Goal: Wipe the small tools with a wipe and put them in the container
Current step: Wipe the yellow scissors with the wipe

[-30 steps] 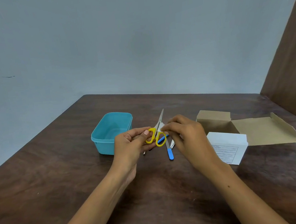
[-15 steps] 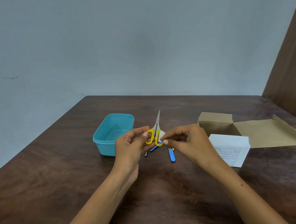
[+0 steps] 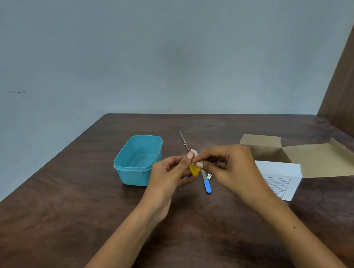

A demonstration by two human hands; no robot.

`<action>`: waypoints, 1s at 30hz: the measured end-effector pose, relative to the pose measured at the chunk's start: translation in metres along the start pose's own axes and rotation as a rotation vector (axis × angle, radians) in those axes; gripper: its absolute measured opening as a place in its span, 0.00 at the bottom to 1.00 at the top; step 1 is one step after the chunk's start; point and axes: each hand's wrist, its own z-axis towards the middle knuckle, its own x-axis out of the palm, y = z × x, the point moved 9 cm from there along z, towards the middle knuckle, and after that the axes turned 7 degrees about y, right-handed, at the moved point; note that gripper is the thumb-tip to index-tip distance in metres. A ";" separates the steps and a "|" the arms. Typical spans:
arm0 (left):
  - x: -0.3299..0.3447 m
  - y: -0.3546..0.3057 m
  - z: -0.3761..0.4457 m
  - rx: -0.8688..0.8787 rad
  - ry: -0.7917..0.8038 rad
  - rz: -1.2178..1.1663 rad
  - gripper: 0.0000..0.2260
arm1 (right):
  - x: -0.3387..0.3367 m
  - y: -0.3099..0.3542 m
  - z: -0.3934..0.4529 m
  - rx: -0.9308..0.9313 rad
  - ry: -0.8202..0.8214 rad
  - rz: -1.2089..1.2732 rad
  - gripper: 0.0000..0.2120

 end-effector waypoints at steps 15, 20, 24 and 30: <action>0.013 0.008 -0.002 -0.223 0.130 -0.434 0.10 | -0.006 -0.008 0.001 0.056 0.005 0.187 0.06; 0.017 0.009 -0.001 -0.216 0.159 -0.412 0.13 | -0.010 0.003 -0.003 -0.053 -0.181 -0.140 0.05; 0.018 0.010 0.000 -0.203 0.210 -0.471 0.13 | 0.000 0.008 -0.003 -0.143 -0.196 -0.250 0.06; 0.020 0.015 0.006 -0.194 0.249 -0.400 0.14 | 0.005 0.005 0.000 -0.155 -0.115 -0.244 0.09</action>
